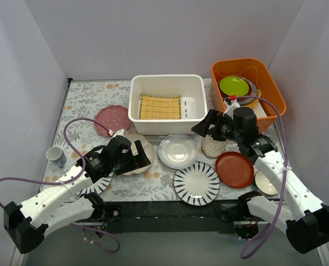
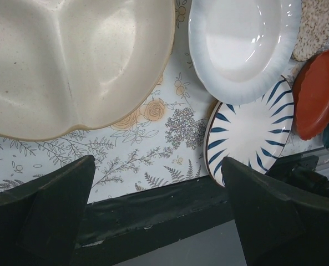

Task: Place the plates into the plastic bin on the countertop
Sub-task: Pick up the plate from the corner of the board.

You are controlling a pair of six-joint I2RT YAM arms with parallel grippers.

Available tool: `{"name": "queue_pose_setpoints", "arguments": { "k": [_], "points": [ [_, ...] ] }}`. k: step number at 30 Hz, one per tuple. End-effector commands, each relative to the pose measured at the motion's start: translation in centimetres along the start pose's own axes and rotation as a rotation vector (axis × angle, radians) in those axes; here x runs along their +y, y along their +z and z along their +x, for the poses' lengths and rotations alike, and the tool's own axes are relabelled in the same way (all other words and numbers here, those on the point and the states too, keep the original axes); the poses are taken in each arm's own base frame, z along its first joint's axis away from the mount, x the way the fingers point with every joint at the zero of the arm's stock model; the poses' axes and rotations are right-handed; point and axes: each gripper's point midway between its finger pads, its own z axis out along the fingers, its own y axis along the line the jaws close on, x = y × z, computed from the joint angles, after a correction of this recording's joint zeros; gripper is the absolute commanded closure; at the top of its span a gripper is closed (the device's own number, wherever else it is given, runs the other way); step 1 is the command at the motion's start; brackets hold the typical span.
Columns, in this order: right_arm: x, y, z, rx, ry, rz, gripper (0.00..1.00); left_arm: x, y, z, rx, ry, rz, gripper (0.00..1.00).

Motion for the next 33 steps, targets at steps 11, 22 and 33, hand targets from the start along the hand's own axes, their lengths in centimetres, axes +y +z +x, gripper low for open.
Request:
{"name": "queue_pose_setpoints", "arguments": {
  "k": [11,22,33],
  "points": [
    [-2.5,-2.3,5.4,0.069,0.033,0.012,0.08,-0.2,0.2,0.3,0.01,-0.002,0.021,0.02],
    [-4.6,-3.2,8.4,0.103,0.046,0.048,0.09,-2.5,2.1,2.7,0.142,0.021,0.147,0.02],
    [-4.7,-3.5,9.0,0.096,0.068,0.037,0.09,-5.2,3.7,5.5,0.227,0.03,0.302,0.14]
  ]
}}
